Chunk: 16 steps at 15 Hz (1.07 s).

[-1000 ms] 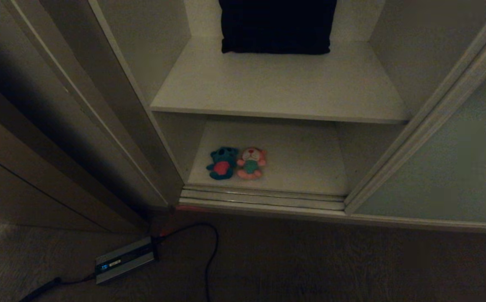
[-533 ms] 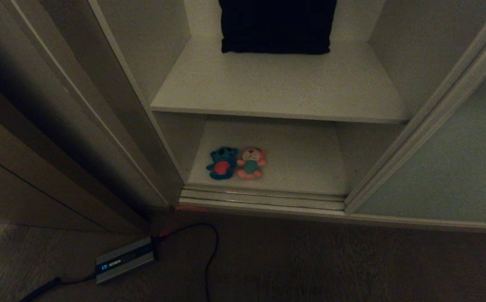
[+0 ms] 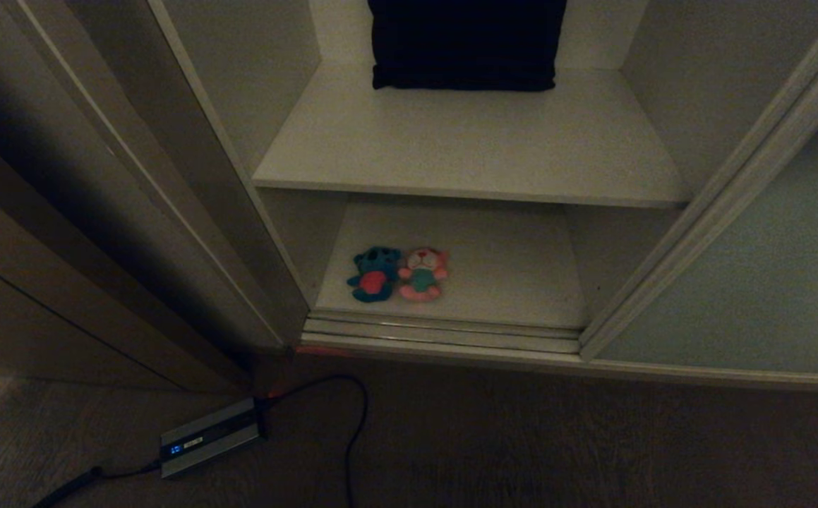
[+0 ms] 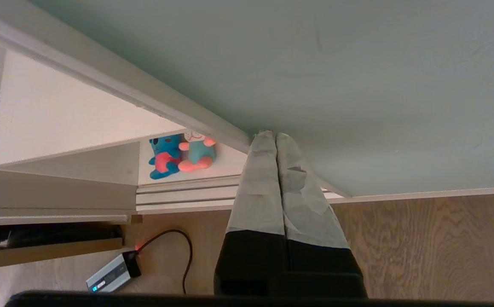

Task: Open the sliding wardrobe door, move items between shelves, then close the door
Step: Close the door

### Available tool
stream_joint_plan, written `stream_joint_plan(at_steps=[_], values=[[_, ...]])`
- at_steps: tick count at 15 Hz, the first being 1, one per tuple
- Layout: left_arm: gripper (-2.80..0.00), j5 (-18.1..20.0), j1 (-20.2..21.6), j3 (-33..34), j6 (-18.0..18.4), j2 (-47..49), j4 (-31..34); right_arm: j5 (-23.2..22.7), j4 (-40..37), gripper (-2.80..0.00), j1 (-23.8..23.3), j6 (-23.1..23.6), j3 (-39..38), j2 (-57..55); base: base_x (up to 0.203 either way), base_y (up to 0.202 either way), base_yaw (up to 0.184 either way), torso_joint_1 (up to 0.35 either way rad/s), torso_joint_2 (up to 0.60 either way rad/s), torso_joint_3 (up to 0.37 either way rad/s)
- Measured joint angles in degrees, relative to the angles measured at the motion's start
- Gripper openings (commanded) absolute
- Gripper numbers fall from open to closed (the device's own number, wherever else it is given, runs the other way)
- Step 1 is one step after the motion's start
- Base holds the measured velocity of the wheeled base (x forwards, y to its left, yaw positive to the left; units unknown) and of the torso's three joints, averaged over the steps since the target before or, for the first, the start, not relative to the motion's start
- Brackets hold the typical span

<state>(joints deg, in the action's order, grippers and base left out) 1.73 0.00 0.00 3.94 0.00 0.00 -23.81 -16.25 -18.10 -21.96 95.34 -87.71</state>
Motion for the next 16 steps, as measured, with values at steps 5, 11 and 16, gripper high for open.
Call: stream_joint_plan(at_steps=[5,11,16], values=[[-2.80,0.02,0.00,0.00,0.00,0.00,0.00,0.52,0.40,-2.80,1.21,0.00,-0.06,-0.71,0.000,0.000,0.000,0.000,0.00,0.000],[-2.80,0.02,0.00,0.00,-0.02,0.00,0.00,2.49,1.87,-2.80,4.90,0.18,-0.24,-1.21,0.000,0.000,0.000,0.000,0.00,0.000],[-2.80,0.02,0.00,0.00,0.00,0.00,0.00,2.93,2.31,-2.80,10.53,0.18,-0.99,-0.47,0.000,0.000,0.000,0.000,0.00,0.000]])
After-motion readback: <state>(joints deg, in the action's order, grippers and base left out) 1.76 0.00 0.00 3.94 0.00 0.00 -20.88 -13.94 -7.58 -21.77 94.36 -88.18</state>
